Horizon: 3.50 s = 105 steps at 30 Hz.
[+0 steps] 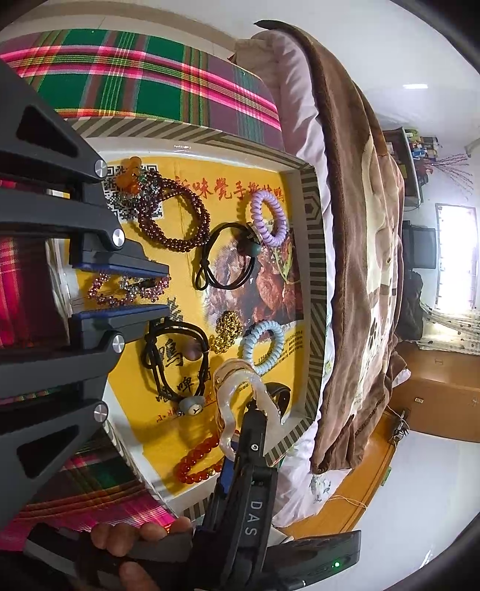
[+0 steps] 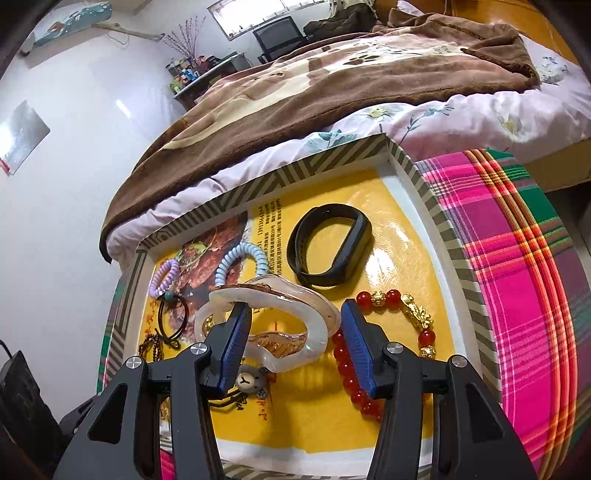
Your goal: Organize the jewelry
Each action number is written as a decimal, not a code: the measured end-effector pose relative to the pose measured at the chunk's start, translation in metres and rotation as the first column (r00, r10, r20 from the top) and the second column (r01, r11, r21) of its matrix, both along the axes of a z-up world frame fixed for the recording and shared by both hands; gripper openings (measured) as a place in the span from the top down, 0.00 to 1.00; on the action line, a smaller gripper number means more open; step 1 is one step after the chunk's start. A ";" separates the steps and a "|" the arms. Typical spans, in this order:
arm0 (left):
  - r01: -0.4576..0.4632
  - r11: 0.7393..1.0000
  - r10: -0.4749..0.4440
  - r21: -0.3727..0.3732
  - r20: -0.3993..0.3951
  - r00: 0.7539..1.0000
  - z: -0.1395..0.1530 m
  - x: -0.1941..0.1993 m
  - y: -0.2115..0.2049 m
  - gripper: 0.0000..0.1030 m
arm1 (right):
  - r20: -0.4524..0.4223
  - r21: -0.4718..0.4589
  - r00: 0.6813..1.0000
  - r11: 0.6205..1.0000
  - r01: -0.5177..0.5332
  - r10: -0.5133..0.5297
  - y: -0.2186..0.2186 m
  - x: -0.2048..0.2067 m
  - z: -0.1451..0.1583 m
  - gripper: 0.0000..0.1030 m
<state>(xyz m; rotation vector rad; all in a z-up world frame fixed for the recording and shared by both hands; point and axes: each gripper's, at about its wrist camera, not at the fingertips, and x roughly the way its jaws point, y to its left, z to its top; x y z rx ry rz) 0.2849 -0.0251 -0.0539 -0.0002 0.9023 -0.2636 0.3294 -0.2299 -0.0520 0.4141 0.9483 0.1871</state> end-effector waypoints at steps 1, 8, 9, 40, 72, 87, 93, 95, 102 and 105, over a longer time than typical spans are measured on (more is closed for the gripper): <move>-0.003 1.000 0.003 -0.002 0.000 1.000 0.000 0.000 0.000 0.80 | 0.003 -0.007 1.000 1.000 -0.005 0.005 0.001 0.000 0.001 0.50; -0.009 1.000 0.009 -0.007 -0.003 1.000 0.000 0.001 0.002 0.57 | 0.017 -0.015 1.000 1.000 -0.006 0.006 0.005 0.000 0.001 0.50; -0.010 1.000 0.010 -0.008 -0.001 1.000 0.001 0.000 0.002 0.54 | 0.027 -0.010 1.000 1.000 0.001 -0.001 0.004 -0.001 0.002 0.49; -0.073 0.997 0.072 0.012 0.062 0.995 0.046 -0.051 0.013 0.20 | 0.156 -0.112 0.987 0.993 -0.025 0.042 0.002 -0.064 0.051 0.41; -0.201 0.977 0.189 0.070 0.145 0.971 0.065 -0.195 0.005 0.07 | 0.216 -0.376 0.975 0.926 0.037 0.049 0.010 -0.227 0.058 0.41; -0.213 0.973 0.198 0.087 0.157 0.967 0.062 -0.207 0.000 0.07 | 0.213 -0.362 0.976 0.932 0.029 0.052 0.018 -0.243 0.052 0.41; -0.209 0.975 0.196 0.072 0.155 0.968 0.063 -0.205 0.001 0.07 | 0.215 -0.362 0.975 0.932 0.027 0.055 0.021 -0.245 0.052 0.41; -0.213 0.975 0.200 0.069 0.155 0.967 0.063 -0.206 0.001 0.07 | 0.214 -0.362 0.975 0.932 0.025 0.057 0.021 -0.245 0.052 0.41; -0.221 0.972 0.207 0.075 0.159 0.965 0.063 -0.207 0.002 0.07 | 0.213 -0.359 0.975 0.933 0.026 0.055 0.022 -0.245 0.051 0.41; -0.219 0.973 0.206 0.075 0.157 0.966 0.063 -0.206 0.002 0.07 | 0.214 -0.357 0.975 0.934 0.027 0.054 0.022 -0.245 0.051 0.41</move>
